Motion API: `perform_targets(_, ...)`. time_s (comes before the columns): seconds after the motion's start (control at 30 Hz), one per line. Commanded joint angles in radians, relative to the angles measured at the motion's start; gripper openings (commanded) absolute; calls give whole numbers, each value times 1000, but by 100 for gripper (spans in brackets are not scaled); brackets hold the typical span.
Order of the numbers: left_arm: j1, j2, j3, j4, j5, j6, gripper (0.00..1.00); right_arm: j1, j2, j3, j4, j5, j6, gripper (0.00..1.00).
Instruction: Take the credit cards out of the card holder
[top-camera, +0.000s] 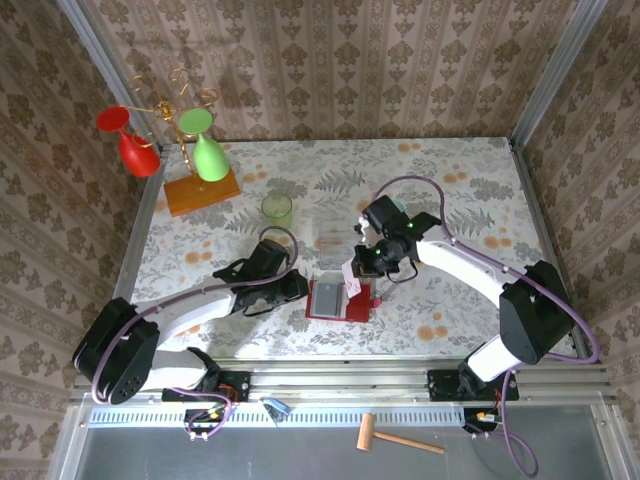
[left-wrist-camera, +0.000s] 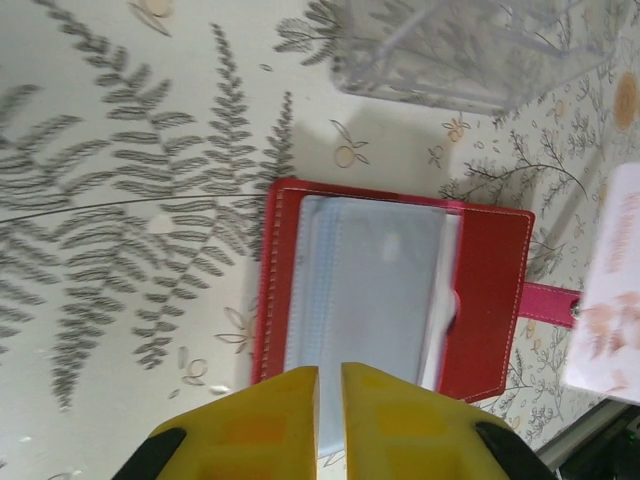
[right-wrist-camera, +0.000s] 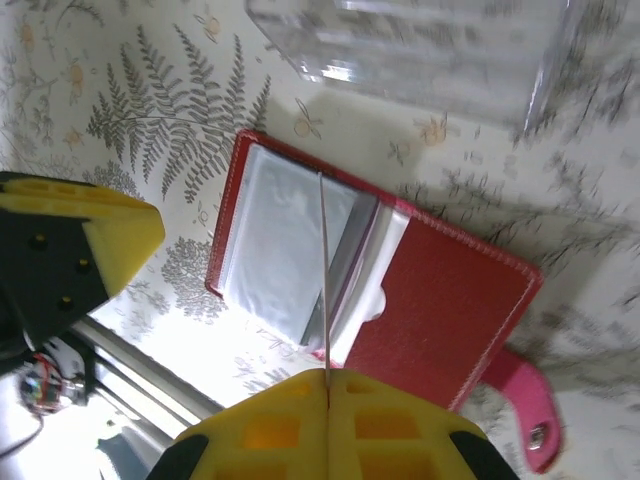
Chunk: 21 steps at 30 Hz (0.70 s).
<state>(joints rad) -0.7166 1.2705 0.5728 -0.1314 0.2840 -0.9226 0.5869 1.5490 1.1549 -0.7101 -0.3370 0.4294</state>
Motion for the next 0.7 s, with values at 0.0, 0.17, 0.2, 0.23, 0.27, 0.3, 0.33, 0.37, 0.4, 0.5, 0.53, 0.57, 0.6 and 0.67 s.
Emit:
perform_targets(0.0, 31, -52, -39, -33, -3, 10, 15, -2, 53, 101, -175, 123, -270, 0)
perform_targets(0.17, 62, -65, -70, -23, 30, 20, 17, -4, 127, 227, -242, 214, -494, 0)
perform_targets(0.2, 63, -53, -69, -19, 43, 25, 17, -4, 140, 244, -249, 204, -537, 0)
perform_targets(0.23, 62, -38, -67, -15, 58, 30, 17, -3, 154, 265, -262, 170, -607, 0)
perform_targets(0.27, 63, -25, -67, -9, 69, 31, 17, 0, 165, 284, -276, 149, -669, 0)
perform_targets(0.3, 60, -18, -69, -2, 74, 28, 17, -1, 176, 305, -289, 144, -715, 0)
perform_targets(0.33, 59, -14, -75, 10, 78, 22, 17, 1, 189, 334, -307, 146, -766, 0)
perform_targets(0.37, 57, -17, -81, 22, 78, 17, 17, 1, 205, 362, -319, 152, -807, 0)
perform_targets(0.4, 57, -21, -86, 28, 78, 12, 17, -1, 219, 384, -328, 159, -841, 0)
perform_targets(0.5, 59, -35, -88, 18, 72, 16, 17, 2, 275, 466, -371, 164, -969, 0)
perform_targets(0.53, 59, -40, -87, 15, 70, 17, 17, 2, 296, 501, -394, 164, -1013, 0)
perform_targets(0.57, 59, -44, -87, 9, 69, 20, 17, 4, 316, 536, -418, 171, -1056, 0)
perform_targets(0.6, 59, -48, -87, 7, 69, 20, 17, 5, 337, 569, -440, 181, -1084, 0)
perform_targets(0.67, 59, -55, -90, 2, 65, 19, 17, 7, 385, 644, -490, 193, -1142, 0)
